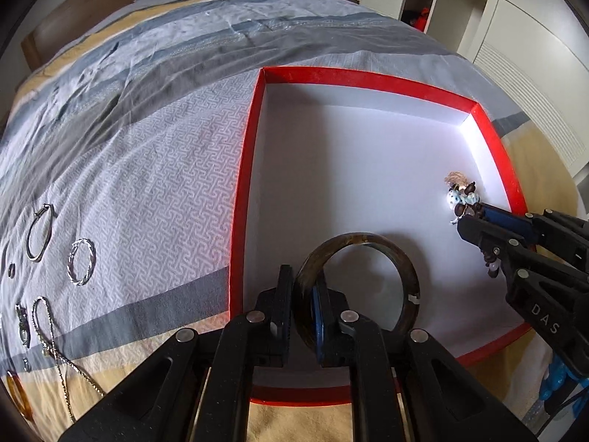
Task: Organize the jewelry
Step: 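Carry both items into the red box and open both tools to release, then move both tools back over the jewelry on the bed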
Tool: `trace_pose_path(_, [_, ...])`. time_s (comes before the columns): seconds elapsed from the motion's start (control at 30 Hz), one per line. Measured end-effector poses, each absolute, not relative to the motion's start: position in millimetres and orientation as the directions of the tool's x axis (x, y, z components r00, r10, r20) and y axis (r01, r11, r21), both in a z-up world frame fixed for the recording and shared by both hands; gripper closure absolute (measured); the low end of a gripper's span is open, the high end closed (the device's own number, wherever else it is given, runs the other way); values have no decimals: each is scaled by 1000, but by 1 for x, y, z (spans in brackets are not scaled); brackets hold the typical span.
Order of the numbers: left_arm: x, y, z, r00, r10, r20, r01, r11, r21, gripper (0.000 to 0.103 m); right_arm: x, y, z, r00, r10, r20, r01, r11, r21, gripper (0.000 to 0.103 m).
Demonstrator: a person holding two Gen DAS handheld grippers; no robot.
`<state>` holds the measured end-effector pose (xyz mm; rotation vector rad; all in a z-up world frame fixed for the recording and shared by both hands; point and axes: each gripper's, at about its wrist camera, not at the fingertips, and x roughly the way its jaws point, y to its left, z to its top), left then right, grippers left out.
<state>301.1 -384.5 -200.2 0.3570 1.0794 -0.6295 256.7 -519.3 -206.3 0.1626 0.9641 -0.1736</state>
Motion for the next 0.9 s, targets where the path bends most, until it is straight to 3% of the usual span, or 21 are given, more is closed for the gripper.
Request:
trace_pose_path(0.1, [303,-382,-201,311,-306,-900,626,778,-49,92,257,-519,-205,548,-73,-833,217,975,57,86])
trace_pose_path(0.13, [302,-381,-200,304,-313,-900,627,777,-58,89,256,-519,-203,547,-77,-833,217,975,52,82])
trace_pose_path(0.17, [304,-380,-199,296,-321,-900,628,775,-70,86,254,-518,-199,549,-86,-831,220,974,45,72])
trace_pose_path(0.23, [303,-380,-191,296,-337,-894,627,774,-84,67,251,-519,-192,561,-85,-824,224,973,52,64])
trace_pose_path(0.6, [263,-339,-105,430,-416,-801,622,780,-71,64,194,-516,-121,638,-127,-760,277,958,72,63])
trace_pose_path(0.9, [201,-256,-35,551,-369,-748,582,813,28,57,124,-477,-48,754,-113,-647,253,959,128,63])
